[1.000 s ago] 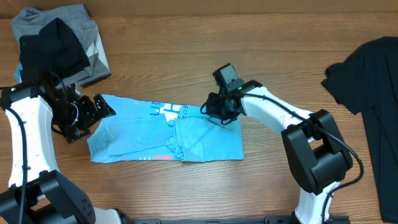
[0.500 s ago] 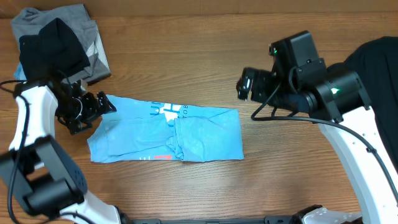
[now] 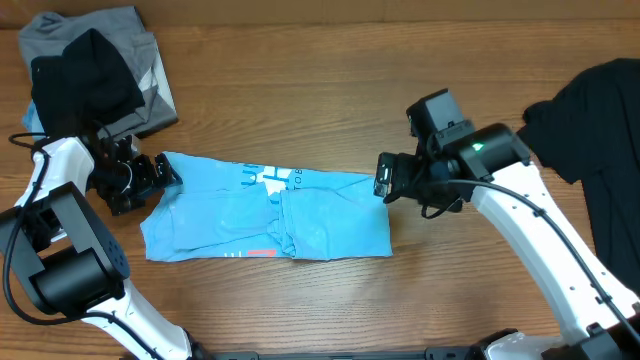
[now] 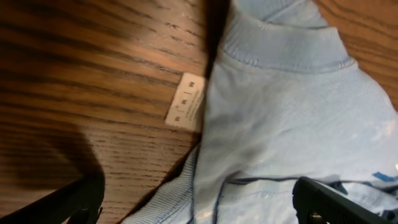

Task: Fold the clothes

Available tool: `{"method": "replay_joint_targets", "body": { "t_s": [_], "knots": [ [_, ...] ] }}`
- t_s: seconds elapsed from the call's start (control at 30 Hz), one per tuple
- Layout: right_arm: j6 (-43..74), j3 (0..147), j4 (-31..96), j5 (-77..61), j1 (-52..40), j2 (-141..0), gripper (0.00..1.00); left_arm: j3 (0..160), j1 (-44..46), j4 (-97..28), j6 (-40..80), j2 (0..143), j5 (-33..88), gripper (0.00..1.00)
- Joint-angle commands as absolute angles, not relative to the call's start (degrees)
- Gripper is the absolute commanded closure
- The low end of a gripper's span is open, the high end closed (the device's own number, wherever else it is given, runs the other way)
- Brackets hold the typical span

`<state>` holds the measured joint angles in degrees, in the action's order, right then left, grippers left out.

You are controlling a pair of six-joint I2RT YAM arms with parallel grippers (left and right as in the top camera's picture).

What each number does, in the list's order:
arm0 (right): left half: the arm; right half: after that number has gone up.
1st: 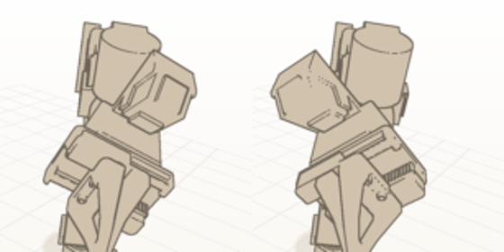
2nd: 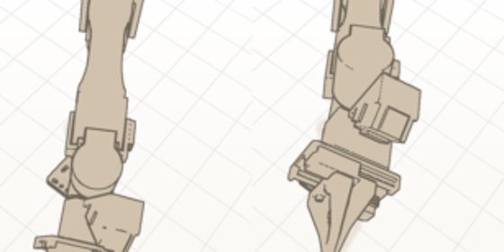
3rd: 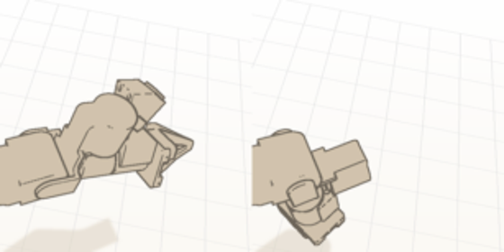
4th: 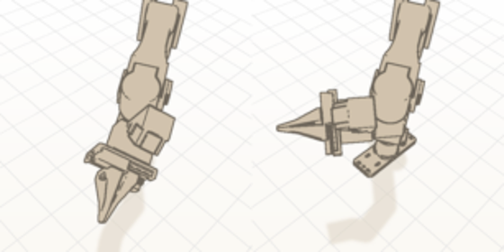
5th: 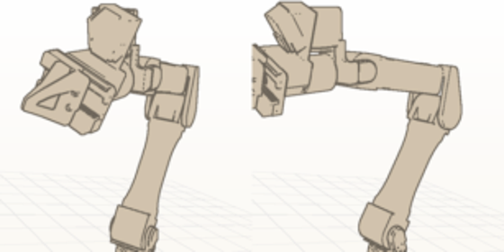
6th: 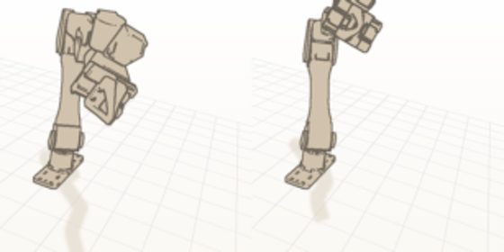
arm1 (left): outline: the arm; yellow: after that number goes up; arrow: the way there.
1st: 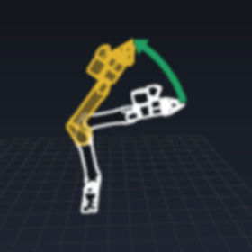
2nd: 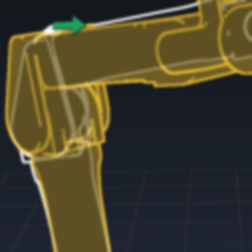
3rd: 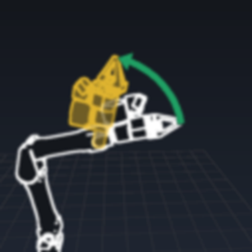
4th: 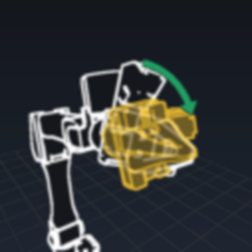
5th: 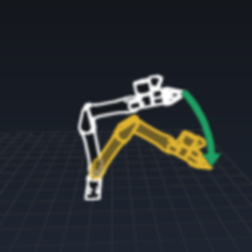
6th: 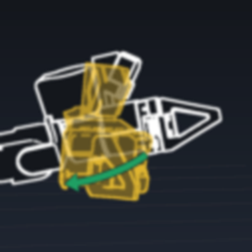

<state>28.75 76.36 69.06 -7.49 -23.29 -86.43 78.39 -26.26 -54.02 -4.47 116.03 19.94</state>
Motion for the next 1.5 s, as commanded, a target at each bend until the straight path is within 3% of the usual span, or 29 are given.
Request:
{"method": "replay_joint_targets", "body": {
  "t_s": [0.0, 0.5, 0.57, 0.63, 0.67, 0.73, 0.9, 0.97, 1.1, 1.47],
  "knots": [
    [29.1, 72.3, 66.3, -10.2, -23.2, -86.3, 0.0, 78.1, -26.0, -55.6, -9.1, 121.3, 23.4, 0.09],
    [29.1, 71.4, 62.7, -10.6, -23.2, -86.3, 0.0, 78.1, -17.8, -65.8, -6.2, 126.0, 9.9, 0.16],
    [29.1, 71.4, 62.8, -10.6, -23.2, -86.3, 0.0, 78.1, -16.8, -65.7, -5.0, 126.0, 8.3, 0.27],
    [29.1, 71.4, 63.1, -10.6, -23.2, -86.3, 0.0, 78.2, -16.4, -65.5, -5.0, 126.0, 8.3, 0.58],
    [29.1, 71.3, 63.2, -10.6, -23.2, -86.3, 0.0, 78.2, -16.5, -65.4, -4.3, 126.0, 8.3, 0.78],
    [29.1, 71.4, 63.2, -10.6, -23.2, -86.3, 0.0, 78.2, -16.5, -65.4, -3.5, 126.0, 8.3, 0.96],
    [29.1, 71.3, 63.1, -10.6, -23.2, -86.3, 0.0, 78.6, -16.5, -65.7, 3.0, 126.0, 3.1, 0.96],
    [29.1, 71.3, 63.3, -10.6, -23.2, -86.3, 0.0, 80.9, -16.9, -68.8, 10.0, 126.0, -3.1, 0.96],
    [29.1, 70.4, 62.6, -10.6, -23.2, -86.3, 0.0, 88.4, -17.3, -75.7, 14.0, 125.7, -3.3, 0.96],
    [29.2, 53.4, 39.2, -20.8, -24.1, -87.5, 0.0, 101.2, -9.8, -86.3, 14.0, 114.2, 3.0, 0.96]
  ]
}}
